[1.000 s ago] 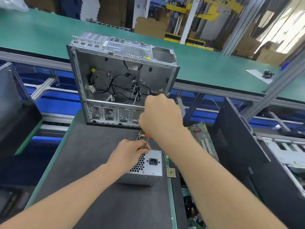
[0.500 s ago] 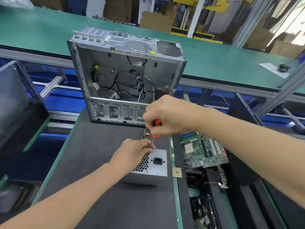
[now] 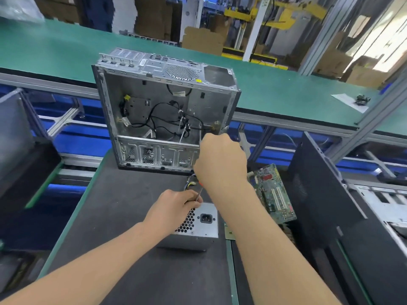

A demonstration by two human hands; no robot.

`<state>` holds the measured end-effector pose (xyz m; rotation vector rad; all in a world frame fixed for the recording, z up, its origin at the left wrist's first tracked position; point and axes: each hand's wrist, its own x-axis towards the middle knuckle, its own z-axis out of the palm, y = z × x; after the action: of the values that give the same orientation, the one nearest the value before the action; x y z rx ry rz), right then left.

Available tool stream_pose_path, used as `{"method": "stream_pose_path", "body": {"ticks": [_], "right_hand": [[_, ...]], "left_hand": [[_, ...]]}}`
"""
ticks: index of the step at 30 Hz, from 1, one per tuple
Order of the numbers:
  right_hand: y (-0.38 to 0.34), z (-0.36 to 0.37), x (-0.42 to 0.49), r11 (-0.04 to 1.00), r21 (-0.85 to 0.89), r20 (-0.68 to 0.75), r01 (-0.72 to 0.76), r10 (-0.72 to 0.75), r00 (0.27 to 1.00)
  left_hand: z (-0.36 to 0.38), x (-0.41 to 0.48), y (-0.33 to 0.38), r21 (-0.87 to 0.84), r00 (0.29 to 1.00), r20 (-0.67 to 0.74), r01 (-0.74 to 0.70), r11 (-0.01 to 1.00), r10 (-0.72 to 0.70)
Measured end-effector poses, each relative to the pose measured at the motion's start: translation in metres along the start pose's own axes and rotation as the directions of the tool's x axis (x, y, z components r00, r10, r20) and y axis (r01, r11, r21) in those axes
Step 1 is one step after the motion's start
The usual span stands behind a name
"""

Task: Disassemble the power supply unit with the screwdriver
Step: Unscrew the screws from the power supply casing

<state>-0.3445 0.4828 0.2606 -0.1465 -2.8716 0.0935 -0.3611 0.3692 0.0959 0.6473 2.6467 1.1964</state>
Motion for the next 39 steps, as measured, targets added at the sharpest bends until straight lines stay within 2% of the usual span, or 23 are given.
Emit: {"method": "stream_pose_path", "body": {"ticks": [3, 5, 7, 9, 11, 13, 15, 17, 19, 20, 21, 23, 25, 27, 29, 31, 32, 33, 35, 36, 37, 39], "right_hand": [[0.009, -0.001, 0.001, 0.987, -0.007, -0.003, 0.158, -0.158, 0.987], [0.022, -0.005, 0.010, 0.942, -0.011, 0.063, 0.335, -0.334, 0.940], [0.038, -0.011, 0.019, 0.820, -0.010, 0.145, 0.572, -0.565, 0.813], [0.051, -0.015, 0.025, 0.649, 0.064, 0.137, 0.758, -0.758, 0.638], [0.057, -0.016, 0.029, 0.500, 0.084, 0.104, 0.862, -0.865, 0.492], [0.058, -0.017, 0.033, 0.443, 0.055, 0.107, 0.895, -0.894, 0.436], [0.057, -0.019, 0.031, 0.493, 0.038, 0.125, 0.869, -0.865, 0.485], [0.053, -0.020, 0.020, 0.633, 0.074, 0.105, 0.770, -0.773, 0.625], [0.040, -0.014, 0.003, 0.829, 0.092, 0.032, 0.552, -0.557, 0.830], [0.031, -0.011, -0.004, 0.910, 0.061, -0.007, 0.409, -0.410, 0.912], [0.023, -0.008, -0.007, 0.965, 0.007, -0.042, 0.261, -0.261, 0.965], [0.013, -0.002, -0.007, 0.999, -0.031, -0.077, 0.018, -0.020, 0.997], [0.009, -0.001, -0.004, 0.991, 0.036, -0.034, -0.133, 0.134, 0.990], [0.001, 0.001, -0.001, 0.995, 0.015, -0.024, -0.103, 0.104, 0.994], [-0.007, 0.001, -0.001, 0.994, -0.058, -0.031, 0.088, -0.090, 0.995], [-0.005, -0.003, 0.004, 0.946, -0.080, 0.039, 0.315, -0.313, 0.949], [0.002, -0.006, 0.010, 0.896, -0.070, 0.105, 0.439, -0.431, 0.896], [0.010, -0.011, 0.015, 0.821, -0.047, 0.171, 0.568, -0.554, 0.815], [0.025, -0.021, 0.025, 0.621, 0.040, 0.220, 0.783, -0.769, 0.599], [0.030, -0.023, 0.028, 0.529, 0.084, 0.221, 0.844, -0.836, 0.502], [0.034, -0.025, 0.032, 0.477, 0.109, 0.224, 0.872, -0.867, 0.446], [0.039, -0.026, 0.040, 0.455, 0.110, 0.224, 0.884, -0.878, 0.424]], "left_hand": [[0.000, 0.004, -0.003, 0.000, 0.998, 0.043, 0.049, 0.999, -0.049], [0.002, 0.005, -0.006, -0.008, 0.997, 0.044, 0.058, 0.998, -0.057], [0.003, 0.006, -0.007, -0.016, 0.998, 0.040, 0.058, 0.998, -0.057], [0.003, 0.005, -0.007, -0.017, 0.997, 0.040, 0.062, 0.998, -0.061], [0.004, 0.006, -0.007, -0.016, 0.997, 0.035, 0.071, 0.997, -0.070], [0.004, 0.007, -0.007, -0.008, 0.997, 0.019, 0.076, 0.997, -0.075], [0.004, 0.007, -0.007, 0.010, 0.998, 0.003, 0.070, 0.997, -0.070], [0.004, 0.004, -0.007, 0.018, 0.999, 0.000, 0.050, 0.999, -0.050], [0.004, 0.003, -0.008, 0.010, 1.000, -0.015, 0.023, 1.000, -0.023], [0.004, 0.002, -0.007, 0.004, 1.000, -0.024, 0.014, 1.000, -0.014], [0.004, 0.002, -0.006, -0.003, 0.999, -0.030, 0.011, 1.000, -0.011], [0.004, 0.002, -0.005, -0.015, 0.999, -0.032, 0.016, 1.000, -0.016], [0.003, 0.001, -0.005, -0.016, 0.999, -0.027, 0.019, 1.000, -0.020], [0.002, 0.001, -0.005, -0.009, 1.000, -0.013, 0.014, 1.000, -0.014], [0.002, 0.003, -0.006, -0.003, 1.000, 0.002, 0.014, 1.000, -0.014], [0.001, 0.004, -0.007, -0.012, 0.999, 0.028, 0.030, 0.999, -0.029], [0.001, 0.005, -0.008, -0.019, 0.999, 0.035, 0.034, 0.999, -0.034], [0.001, 0.005, -0.008, -0.022, 0.999, 0.038, 0.034, 0.999, -0.033], [0.001, 0.005, -0.008, -0.024, 0.999, 0.041, 0.025, 0.999, -0.024], [0.002, 0.005, -0.009, -0.026, 0.999, 0.042, 0.025, 0.999, -0.024], [0.002, 0.005, -0.008, -0.027, 0.999, 0.039, 0.027, 0.999, -0.026], [0.002, 0.005, -0.007, -0.027, 0.999, 0.030, 0.031, 0.999, -0.030]]}}
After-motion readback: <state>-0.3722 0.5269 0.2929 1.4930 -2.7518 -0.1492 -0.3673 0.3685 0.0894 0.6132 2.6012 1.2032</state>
